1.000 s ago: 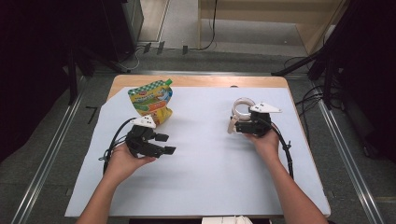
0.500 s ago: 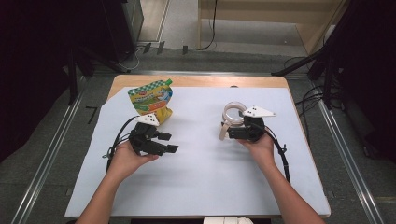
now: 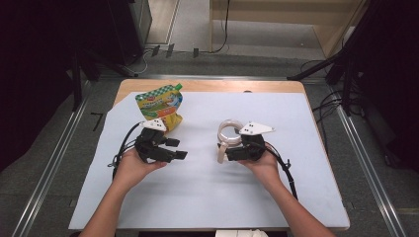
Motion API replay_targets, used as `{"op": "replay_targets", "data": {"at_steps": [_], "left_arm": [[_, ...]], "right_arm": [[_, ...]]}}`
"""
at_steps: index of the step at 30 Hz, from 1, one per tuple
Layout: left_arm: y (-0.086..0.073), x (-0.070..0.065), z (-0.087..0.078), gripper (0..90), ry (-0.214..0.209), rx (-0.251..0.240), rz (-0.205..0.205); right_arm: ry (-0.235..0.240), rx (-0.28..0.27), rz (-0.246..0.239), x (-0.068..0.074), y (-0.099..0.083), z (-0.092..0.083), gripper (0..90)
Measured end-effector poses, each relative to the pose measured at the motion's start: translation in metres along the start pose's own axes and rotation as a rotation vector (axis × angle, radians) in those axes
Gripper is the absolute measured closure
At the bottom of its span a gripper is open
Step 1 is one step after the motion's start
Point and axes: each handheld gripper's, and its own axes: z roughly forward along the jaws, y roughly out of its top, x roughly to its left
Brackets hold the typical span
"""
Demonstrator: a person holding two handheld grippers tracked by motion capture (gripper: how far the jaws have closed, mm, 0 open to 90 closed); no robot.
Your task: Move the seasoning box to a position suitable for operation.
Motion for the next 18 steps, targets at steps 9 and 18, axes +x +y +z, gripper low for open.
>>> {"op": "replay_targets", "data": {"at_steps": [9, 18], "left_arm": [[0.001, -0.002, 0.0, 37.6, -0.004, -0.006, -0.003], [0.001, -0.002, 0.001, 37.6, -0.005, 0.001, 0.002]], "right_arm": [[0.083, 0.028, -0.027, 0.032, -0.007, 0.005, 12.0], [0.105, 0.046, -0.062, 0.049, -0.012, 0.011, 12.0]]}}
